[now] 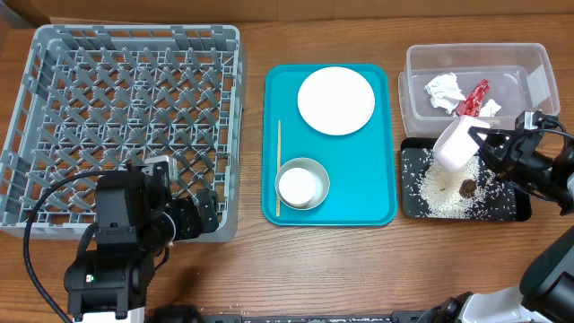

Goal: Sort waste into correct bins and load items into the dishwasher
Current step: 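Tip the rice bowl over the black tray to empty the scraps, then set the emptied bowl back on the teal tray with the right gripper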

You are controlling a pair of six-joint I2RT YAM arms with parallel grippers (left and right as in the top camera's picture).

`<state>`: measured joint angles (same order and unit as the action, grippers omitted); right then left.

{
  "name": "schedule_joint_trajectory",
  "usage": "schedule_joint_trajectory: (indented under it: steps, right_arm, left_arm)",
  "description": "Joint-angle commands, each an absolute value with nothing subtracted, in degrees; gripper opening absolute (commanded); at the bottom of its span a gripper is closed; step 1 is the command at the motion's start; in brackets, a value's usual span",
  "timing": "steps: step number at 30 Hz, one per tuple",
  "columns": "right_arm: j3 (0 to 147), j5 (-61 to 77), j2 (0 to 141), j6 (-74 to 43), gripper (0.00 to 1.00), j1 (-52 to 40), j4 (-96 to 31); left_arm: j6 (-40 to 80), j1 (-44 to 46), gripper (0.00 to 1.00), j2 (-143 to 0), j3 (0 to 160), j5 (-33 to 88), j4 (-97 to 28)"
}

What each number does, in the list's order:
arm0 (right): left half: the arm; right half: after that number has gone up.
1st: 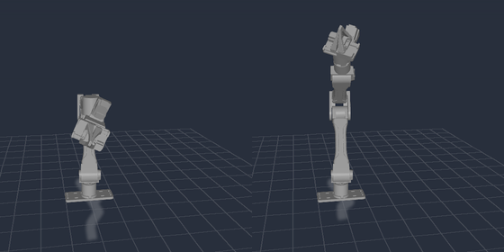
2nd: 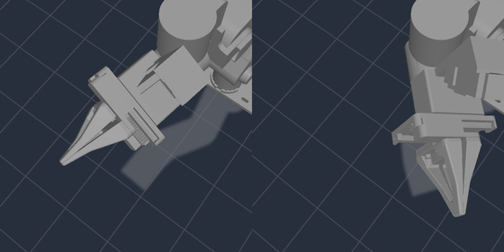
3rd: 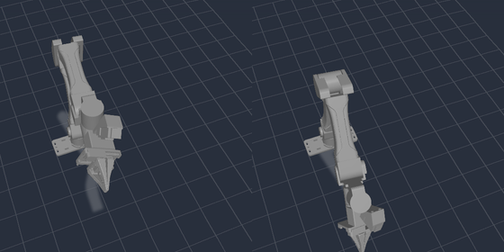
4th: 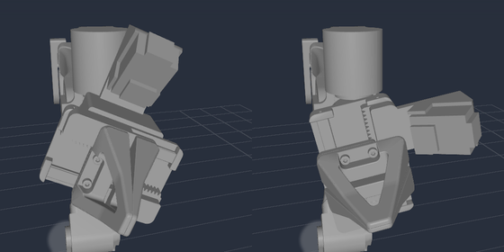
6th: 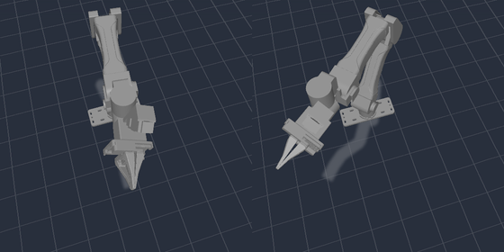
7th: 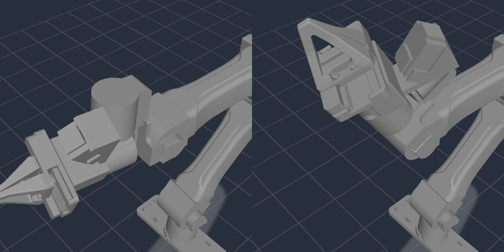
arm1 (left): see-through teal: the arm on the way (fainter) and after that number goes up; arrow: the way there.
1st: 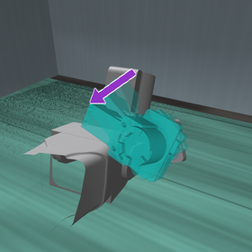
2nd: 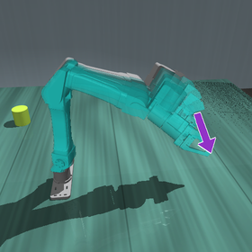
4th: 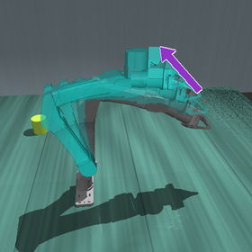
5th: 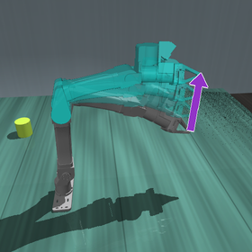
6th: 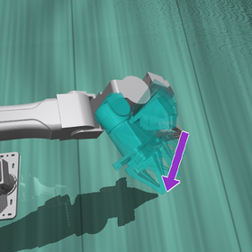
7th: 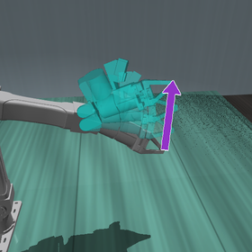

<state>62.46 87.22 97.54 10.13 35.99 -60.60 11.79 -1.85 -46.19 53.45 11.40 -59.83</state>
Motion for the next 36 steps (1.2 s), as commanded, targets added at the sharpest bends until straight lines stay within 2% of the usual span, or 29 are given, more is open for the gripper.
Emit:
schedule_joint_trajectory:
  steps: [1, 6, 11, 17, 29, 36]
  right_arm:
    - [62.19, 89.19, 97.86, 10.28, 0.04, 36.12, -60.53]
    - [64.14, 68.9, 97.47, 7.86, 0.04, 33.17, -65.45]
    - [71.37, 63.16, 94.56, 10.52, 0.04, 28.03, -71.11]
    - [78.13, 43.22, 93.54, 9.54, 0.04, 16.01, -75.18]
    - [77.95, 10.79, 93.97, -3.29, 0.04, -12.43, -61.69]
    - [77.8, 8.34, 98.04, -3.88, 0.04, -22.41, -55.4]
  left_arm:
    - [10.92, -1.85, 1.0, -46.09, 54.59, 12.1, -59.77]
    - [10.92, -1.85, 1.0, -46.09, 54.59, 12.1, -59.7]
    - [10.92, -1.85, 1.0, -46.06, 54.59, 12.12, -59.79]
    - [10.92, -1.85, 1.0, -46.09, 54.59, 12.1, -59.7]
    - [10.94, -1.85, 1.0, -46.09, 54.59, 12.12, -59.79]
    - [10.94, -1.85, 1.0, -46.09, 54.59, 12.12, -59.81]
